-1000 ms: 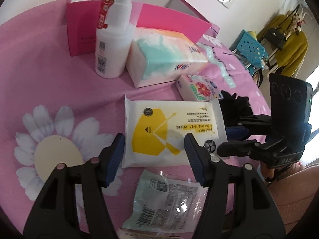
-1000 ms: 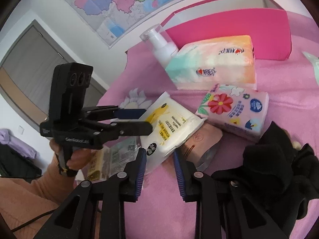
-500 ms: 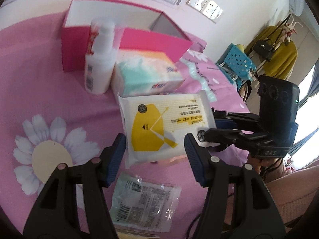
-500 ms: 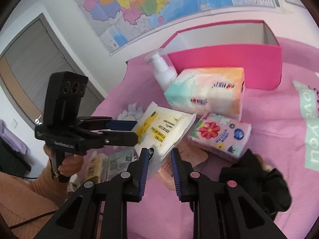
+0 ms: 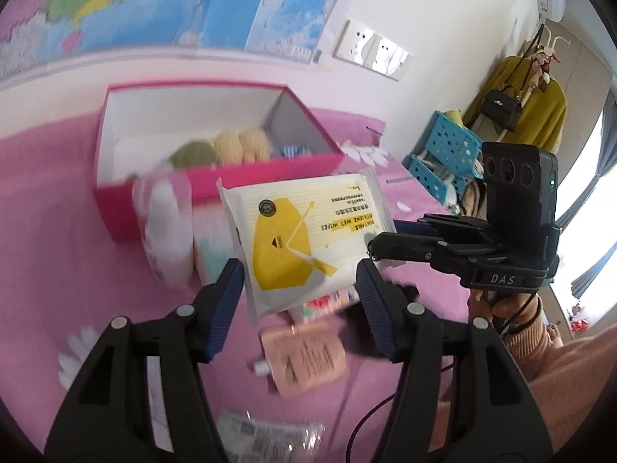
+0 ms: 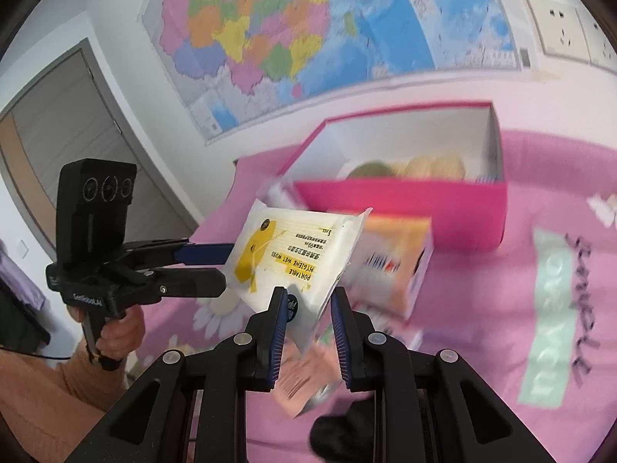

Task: Organize soft objects
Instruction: 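Carry the wet wipes pack into the pink box with both grippers and release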

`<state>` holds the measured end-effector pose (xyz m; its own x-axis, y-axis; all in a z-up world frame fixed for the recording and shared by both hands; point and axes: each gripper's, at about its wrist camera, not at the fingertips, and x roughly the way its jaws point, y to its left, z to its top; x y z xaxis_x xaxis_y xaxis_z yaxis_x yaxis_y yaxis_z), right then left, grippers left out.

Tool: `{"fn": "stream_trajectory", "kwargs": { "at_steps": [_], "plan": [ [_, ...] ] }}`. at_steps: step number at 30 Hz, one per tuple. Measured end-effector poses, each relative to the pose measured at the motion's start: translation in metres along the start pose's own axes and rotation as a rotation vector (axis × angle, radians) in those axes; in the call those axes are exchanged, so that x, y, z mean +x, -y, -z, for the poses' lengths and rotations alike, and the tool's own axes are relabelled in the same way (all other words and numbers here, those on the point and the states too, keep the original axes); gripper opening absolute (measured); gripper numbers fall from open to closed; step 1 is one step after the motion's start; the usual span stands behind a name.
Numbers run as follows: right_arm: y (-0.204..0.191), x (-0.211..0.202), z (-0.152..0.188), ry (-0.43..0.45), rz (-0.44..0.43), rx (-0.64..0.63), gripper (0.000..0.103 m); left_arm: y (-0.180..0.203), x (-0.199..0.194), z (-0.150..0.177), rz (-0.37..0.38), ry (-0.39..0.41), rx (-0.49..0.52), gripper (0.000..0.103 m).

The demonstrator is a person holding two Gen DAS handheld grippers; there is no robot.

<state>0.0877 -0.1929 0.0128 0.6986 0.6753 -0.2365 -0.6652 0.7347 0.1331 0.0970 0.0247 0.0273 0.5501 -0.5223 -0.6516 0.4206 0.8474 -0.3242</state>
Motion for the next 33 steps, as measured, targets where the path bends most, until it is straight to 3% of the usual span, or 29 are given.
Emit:
{"fn": "stream_trajectory", "kwargs": {
  "at_steps": [8,15,21,27,30,33],
  "plan": [
    [0.027,-0.002,-0.050,0.059,0.031,-0.018,0.023,0.002,0.028,-0.057,-0.069,0.017,-0.010,0.062],
    [0.064,0.015,-0.085,0.063,0.082,0.004,0.023,-0.005,0.065,-0.092,-0.138,-0.021,-0.027,0.062],
    [0.089,0.037,-0.101,0.043,0.130,0.029,0.023,-0.011,0.091,-0.105,-0.194,-0.058,-0.041,0.062],
    [0.103,0.056,-0.106,0.016,0.206,0.051,0.025,-0.015,0.103,-0.106,-0.203,-0.072,-0.064,0.062],
    [0.099,0.055,-0.104,0.027,0.239,0.033,0.035,-0.011,0.102,-0.103,-0.203,-0.068,-0.048,0.062],
    [0.094,0.050,-0.102,0.040,0.247,0.014,0.037,-0.005,0.097,-0.098,-0.211,-0.055,-0.021,0.062]
  ]
}}
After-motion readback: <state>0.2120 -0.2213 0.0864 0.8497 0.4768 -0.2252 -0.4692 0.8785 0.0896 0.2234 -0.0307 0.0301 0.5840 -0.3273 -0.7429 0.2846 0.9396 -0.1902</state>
